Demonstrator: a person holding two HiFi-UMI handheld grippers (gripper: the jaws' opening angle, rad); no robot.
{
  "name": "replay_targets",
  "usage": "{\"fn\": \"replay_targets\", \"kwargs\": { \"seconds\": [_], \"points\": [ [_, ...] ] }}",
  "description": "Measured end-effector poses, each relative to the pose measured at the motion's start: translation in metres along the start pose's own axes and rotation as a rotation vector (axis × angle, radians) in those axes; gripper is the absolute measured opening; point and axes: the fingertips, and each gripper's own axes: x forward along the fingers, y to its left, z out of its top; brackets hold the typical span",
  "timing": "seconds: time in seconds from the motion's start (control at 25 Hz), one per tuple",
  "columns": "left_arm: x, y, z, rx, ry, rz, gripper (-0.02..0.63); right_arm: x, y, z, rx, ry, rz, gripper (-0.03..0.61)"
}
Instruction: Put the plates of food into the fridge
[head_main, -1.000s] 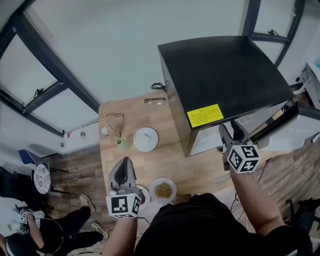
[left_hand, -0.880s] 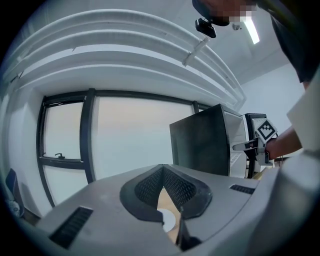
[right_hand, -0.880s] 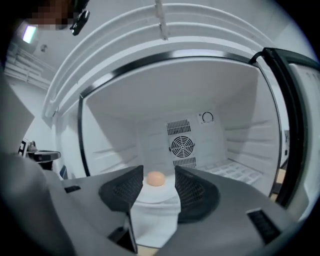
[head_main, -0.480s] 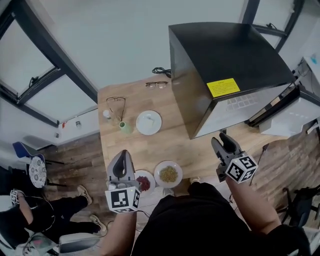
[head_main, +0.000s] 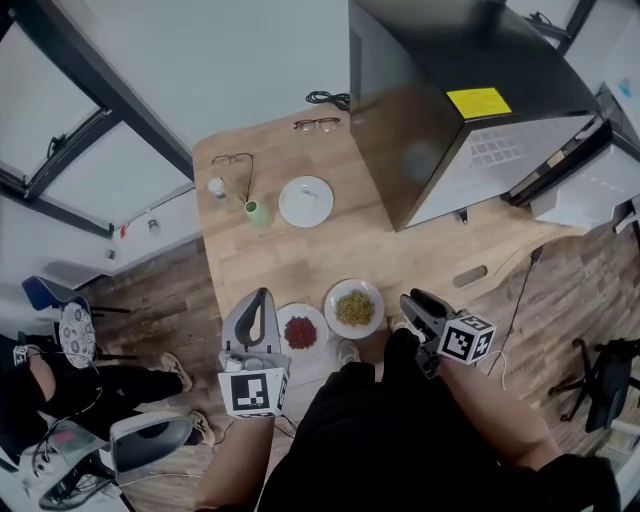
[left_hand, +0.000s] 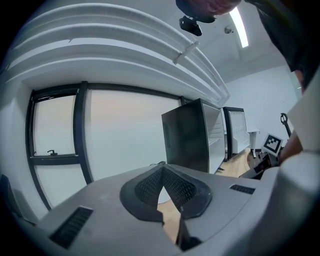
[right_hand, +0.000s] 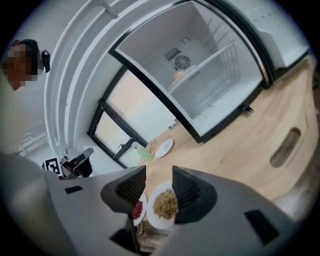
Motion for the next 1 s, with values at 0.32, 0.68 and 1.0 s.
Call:
{"fn": "replay_targets", "kwargs": {
  "seconds": [0.32,0.68,1.0],
  "points": [
    [-0.016,-0.004,-0.013,0.021,0.028,-0.056,0.003,0.001,-0.021,-0.078,0.249,0.052,-0.045,0.181],
    [-0.024,0.000,-0.022,0.058,0.060,-0.059,0.003,0.033,-0.038,-0.132,0.441,0.107,-0.006,0.182],
    [-0.026,0.009,-0.031,0.064,0.091,-0.045,0.003,0.058,-0.040,-0.154,0.571,0.122,0.014,0.174]
  ]
}}
